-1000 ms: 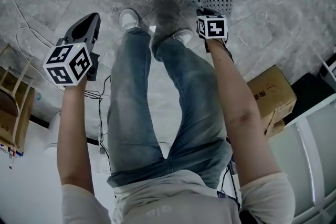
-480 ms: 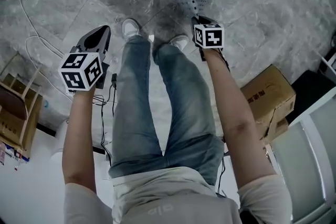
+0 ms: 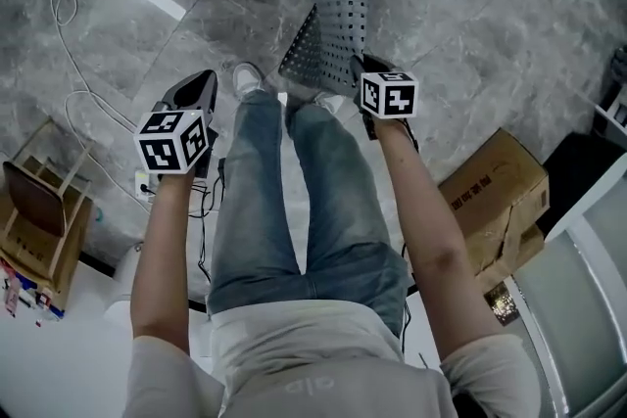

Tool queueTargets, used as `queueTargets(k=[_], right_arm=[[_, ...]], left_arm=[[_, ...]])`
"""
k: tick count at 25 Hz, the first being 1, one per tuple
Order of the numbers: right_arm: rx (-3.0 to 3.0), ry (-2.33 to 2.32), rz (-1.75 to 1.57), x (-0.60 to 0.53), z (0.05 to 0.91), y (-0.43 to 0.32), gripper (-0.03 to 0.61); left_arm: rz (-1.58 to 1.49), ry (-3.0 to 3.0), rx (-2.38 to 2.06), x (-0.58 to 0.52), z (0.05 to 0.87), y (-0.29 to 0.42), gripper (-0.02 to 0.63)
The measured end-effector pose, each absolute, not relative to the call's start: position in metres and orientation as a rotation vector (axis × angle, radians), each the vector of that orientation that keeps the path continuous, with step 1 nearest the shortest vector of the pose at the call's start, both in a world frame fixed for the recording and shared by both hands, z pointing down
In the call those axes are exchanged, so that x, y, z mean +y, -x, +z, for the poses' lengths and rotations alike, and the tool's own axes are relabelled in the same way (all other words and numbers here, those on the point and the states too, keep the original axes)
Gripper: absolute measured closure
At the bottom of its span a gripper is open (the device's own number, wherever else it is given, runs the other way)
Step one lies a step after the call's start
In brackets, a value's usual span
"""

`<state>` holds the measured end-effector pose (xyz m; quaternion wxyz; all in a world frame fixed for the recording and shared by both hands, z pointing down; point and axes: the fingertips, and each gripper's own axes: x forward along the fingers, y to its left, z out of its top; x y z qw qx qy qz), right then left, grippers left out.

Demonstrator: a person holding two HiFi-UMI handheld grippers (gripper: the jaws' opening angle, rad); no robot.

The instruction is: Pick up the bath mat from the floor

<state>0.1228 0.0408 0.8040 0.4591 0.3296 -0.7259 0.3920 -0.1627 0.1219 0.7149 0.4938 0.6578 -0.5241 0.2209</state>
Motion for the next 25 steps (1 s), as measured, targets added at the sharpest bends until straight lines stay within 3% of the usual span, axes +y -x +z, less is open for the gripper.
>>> queueTargets(k=[11,25], right_arm=[[-1.891,-0.846,1.05,0.053,0.688,-0.093,0.508],[-1.951,-0.997,1.122,0.037,0.542,-0.111,0.508]], left_arm=[[0.512,-1.606,-1.267,0.121,0.649,0.15,0.597],[0.506,-1.725,-1.229,0.087,0.516,0.119,0.597]])
